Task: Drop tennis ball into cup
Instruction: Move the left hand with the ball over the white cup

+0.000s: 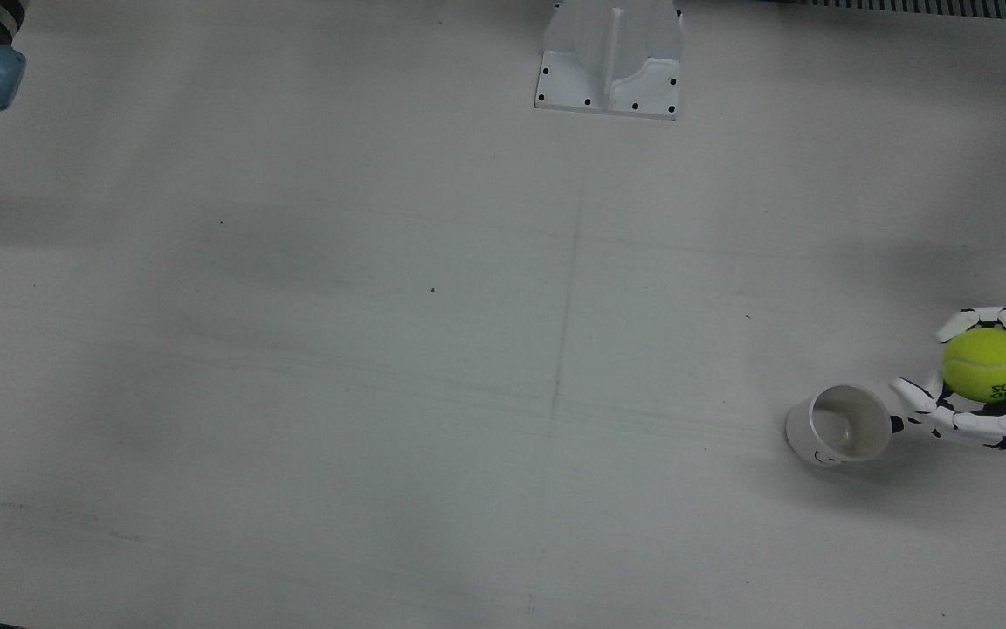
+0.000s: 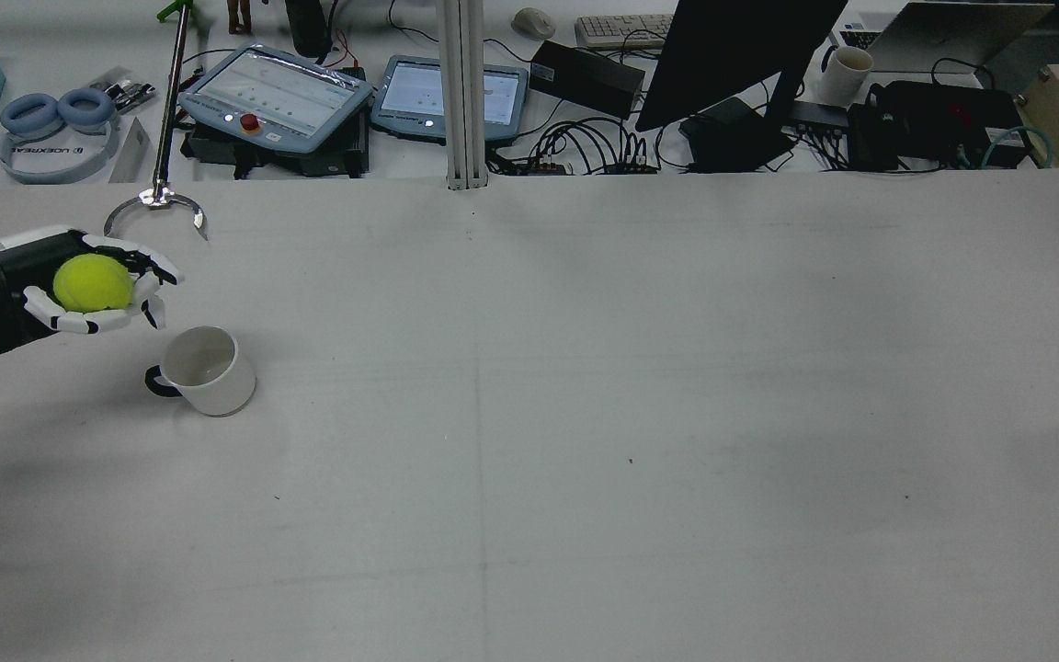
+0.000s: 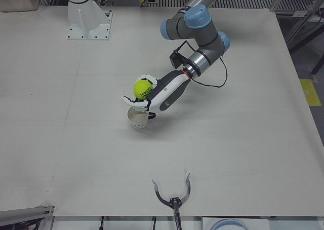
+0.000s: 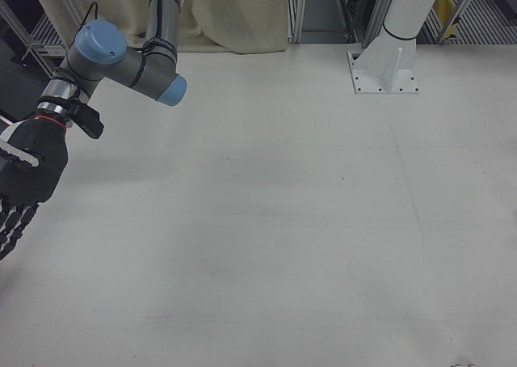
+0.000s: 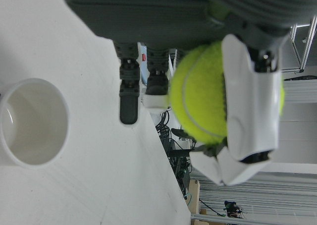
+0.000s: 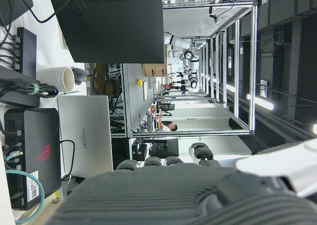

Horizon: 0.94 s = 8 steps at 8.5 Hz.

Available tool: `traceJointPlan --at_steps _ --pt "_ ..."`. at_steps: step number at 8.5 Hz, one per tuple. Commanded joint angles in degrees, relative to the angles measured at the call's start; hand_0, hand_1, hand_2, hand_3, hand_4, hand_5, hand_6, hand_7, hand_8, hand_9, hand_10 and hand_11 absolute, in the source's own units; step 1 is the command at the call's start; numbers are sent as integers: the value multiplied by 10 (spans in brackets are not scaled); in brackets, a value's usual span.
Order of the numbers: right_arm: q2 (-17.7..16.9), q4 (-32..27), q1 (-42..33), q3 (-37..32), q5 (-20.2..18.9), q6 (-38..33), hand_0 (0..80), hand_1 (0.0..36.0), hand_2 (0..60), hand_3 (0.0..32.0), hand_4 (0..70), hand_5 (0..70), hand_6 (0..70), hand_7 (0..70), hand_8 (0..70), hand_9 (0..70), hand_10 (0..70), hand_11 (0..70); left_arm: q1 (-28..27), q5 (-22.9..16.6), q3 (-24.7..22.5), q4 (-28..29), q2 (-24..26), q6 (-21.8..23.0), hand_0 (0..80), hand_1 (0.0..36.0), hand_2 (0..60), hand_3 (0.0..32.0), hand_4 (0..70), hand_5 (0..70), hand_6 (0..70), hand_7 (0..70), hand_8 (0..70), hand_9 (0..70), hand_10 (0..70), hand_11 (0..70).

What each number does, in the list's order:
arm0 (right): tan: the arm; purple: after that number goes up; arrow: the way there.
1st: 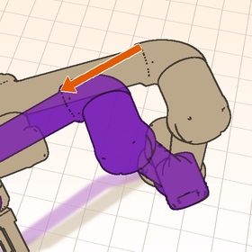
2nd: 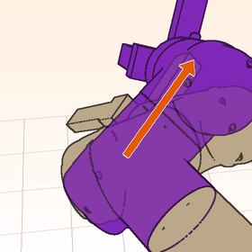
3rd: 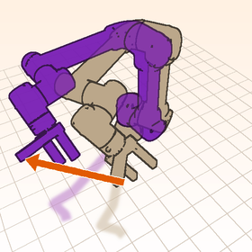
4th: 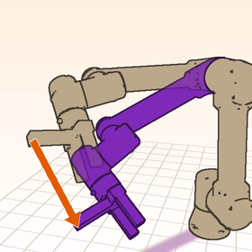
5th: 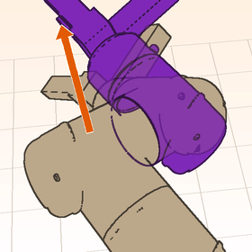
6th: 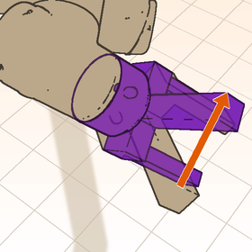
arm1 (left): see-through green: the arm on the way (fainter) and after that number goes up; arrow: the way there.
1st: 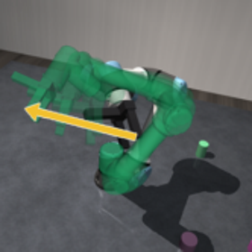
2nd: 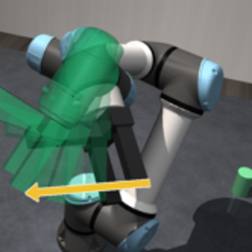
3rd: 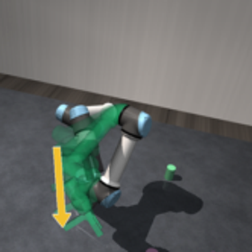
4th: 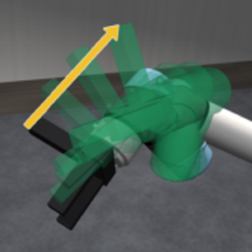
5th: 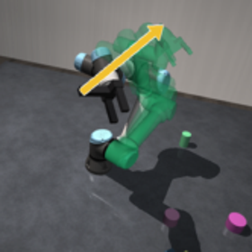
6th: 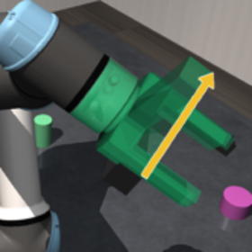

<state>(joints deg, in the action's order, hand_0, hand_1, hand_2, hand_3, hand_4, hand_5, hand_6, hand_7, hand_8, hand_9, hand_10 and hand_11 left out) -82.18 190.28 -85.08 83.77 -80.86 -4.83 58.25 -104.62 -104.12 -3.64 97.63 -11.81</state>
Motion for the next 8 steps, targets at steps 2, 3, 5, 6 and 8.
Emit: traceJointPlan --at_steps 2,3,5,6,8 --pt "0 0 0 0 0 0 0 0 0 0 0 0 0 0 0 0 0 0 -43 37 25 1 13 -1 622 275 396 0 477 221 700 700 550 700 291 433" --pt "0 0 0 0 0 0 0 0 0 0 0 0 0 0 0 0 0 0 -43 37 46 -1 41 -1 622 281 391 0 480 205 700 700 549 700 289 432" --pt "0 0 0 1 0 0 0 0 0 0 0 0 0 0 0 0 0 0 -43 36 68 -13 84 -1 635 293 416 0 479 223 700 700 556 700 281 421" --pt "0 0 0 1 0 0 0 0 0 0 0 0 0 0 0 0 0 0 -43 36 69 -14 84 -1 629 282 431 0 480 237 700 700 556 700 278 418" --pt "0 0 0 2 0 0 0 0 0 0 0 0 0 0 0 0 0 0 -40 36 69 -8 77 -1 548 257 556 0 461 212 700 700 539 700 259 389"
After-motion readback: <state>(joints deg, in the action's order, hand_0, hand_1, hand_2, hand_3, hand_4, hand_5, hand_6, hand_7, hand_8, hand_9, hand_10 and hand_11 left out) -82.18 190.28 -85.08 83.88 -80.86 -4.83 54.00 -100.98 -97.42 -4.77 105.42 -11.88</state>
